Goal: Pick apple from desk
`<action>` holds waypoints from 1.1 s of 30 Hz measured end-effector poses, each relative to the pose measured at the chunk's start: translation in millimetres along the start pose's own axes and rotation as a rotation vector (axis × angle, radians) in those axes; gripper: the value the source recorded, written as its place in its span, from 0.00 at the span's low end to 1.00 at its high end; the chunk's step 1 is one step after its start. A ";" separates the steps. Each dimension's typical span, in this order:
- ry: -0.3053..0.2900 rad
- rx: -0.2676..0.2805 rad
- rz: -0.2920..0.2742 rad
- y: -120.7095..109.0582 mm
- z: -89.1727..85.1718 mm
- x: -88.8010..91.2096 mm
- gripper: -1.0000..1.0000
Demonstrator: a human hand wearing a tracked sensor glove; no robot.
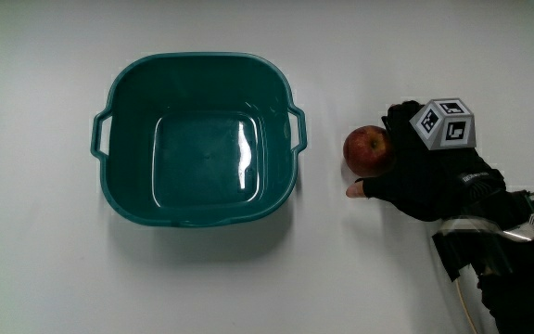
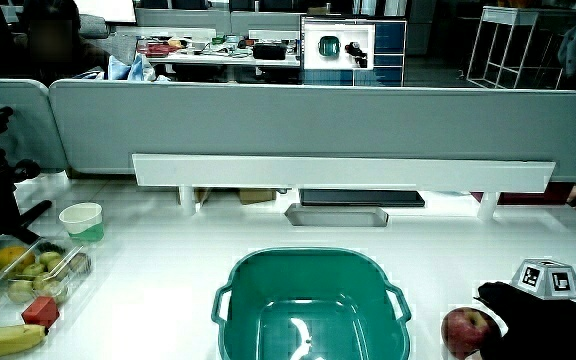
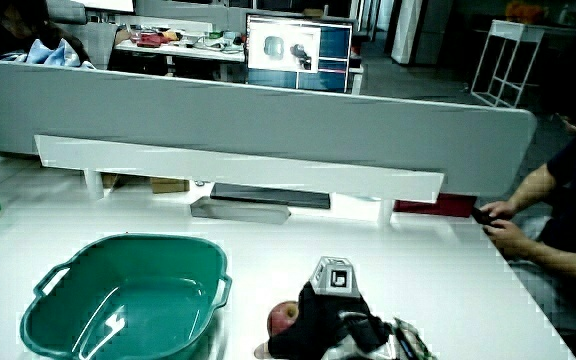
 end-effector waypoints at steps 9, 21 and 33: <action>0.022 0.019 0.013 2.6 1.1 0.0 0.50; 0.080 0.096 0.057 1.7 2.9 3.8 0.64; 0.124 0.108 0.066 6.0 -0.6 9.9 0.83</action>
